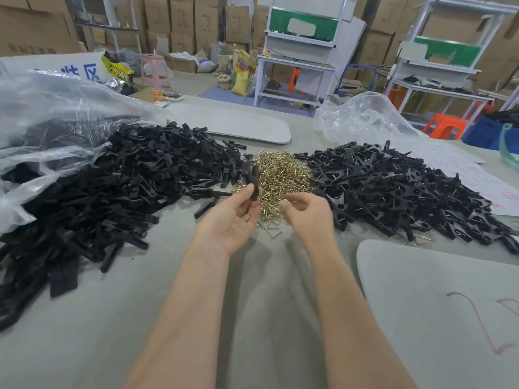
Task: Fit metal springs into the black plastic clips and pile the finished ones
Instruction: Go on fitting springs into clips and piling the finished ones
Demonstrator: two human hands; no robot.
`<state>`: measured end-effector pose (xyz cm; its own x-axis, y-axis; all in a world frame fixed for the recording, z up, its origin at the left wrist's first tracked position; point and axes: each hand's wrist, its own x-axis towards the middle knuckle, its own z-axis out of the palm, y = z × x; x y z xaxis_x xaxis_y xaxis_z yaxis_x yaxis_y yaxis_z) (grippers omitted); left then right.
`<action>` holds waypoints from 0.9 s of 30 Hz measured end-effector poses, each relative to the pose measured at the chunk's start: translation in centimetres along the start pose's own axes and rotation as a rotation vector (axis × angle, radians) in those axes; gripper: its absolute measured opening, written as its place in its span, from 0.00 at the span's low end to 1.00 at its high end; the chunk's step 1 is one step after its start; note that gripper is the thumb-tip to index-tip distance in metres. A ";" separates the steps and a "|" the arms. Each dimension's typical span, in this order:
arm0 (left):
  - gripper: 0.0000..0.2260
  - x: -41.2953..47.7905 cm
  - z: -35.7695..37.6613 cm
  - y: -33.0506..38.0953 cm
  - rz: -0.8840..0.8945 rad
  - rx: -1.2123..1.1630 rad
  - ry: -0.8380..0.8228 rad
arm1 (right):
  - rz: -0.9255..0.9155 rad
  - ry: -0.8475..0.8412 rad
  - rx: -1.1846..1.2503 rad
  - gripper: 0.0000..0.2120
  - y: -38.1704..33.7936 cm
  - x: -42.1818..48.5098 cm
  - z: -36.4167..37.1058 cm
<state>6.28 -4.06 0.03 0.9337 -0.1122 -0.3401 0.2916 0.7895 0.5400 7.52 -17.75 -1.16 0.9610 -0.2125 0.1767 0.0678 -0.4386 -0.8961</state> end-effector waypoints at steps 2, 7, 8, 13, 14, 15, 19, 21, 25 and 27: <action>0.03 -0.1 0.1 -0.2 0.011 0.003 -0.050 | 0.035 0.007 0.234 0.10 -0.5 0.1 -0.7; 0.08 0.4 0.0 -1.5 0.548 0.899 0.186 | 0.145 0.005 0.692 0.03 -1.6 -0.1 -1.9; 0.09 0.3 0.1 -1.8 0.668 1.051 0.205 | 0.148 0.011 0.713 0.03 -1.8 -0.1 -2.1; 0.11 0.5 0.0 -2.7 0.923 1.427 0.156 | 0.060 0.101 0.529 0.04 -2.1 0.0 -2.5; 0.12 0.5 0.0 -2.7 0.944 1.454 0.154 | 0.028 0.111 0.454 0.04 -2.1 0.0 -2.4; 0.12 0.5 0.0 -2.7 0.964 1.465 0.150 | -0.004 0.110 0.391 0.05 -2.1 0.0 -2.3; 0.12 0.3 0.1 -2.8 1.028 1.486 0.128 | -0.088 0.092 0.178 0.07 -2.0 -0.2 -1.9; 0.13 0.1 0.2 -2.8 1.027 1.491 0.117 | -0.095 0.087 0.115 0.06 -1.9 -0.2 -1.8; 0.14 -0.1 0.2 -2.7 1.030 1.548 0.073 | -0.091 0.080 0.062 0.08 -1.7 -0.2 -1.4; 0.13 -0.1 0.1 -2.6 1.017 1.577 0.052 | -0.073 0.071 0.055 0.08 -1.6 -0.1 -1.4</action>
<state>5.44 -6.15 -1.21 0.8534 0.0210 0.5209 -0.3708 -0.6778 0.6349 6.92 -18.26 0.80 0.9318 -0.2436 0.2690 0.1536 -0.4068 -0.9005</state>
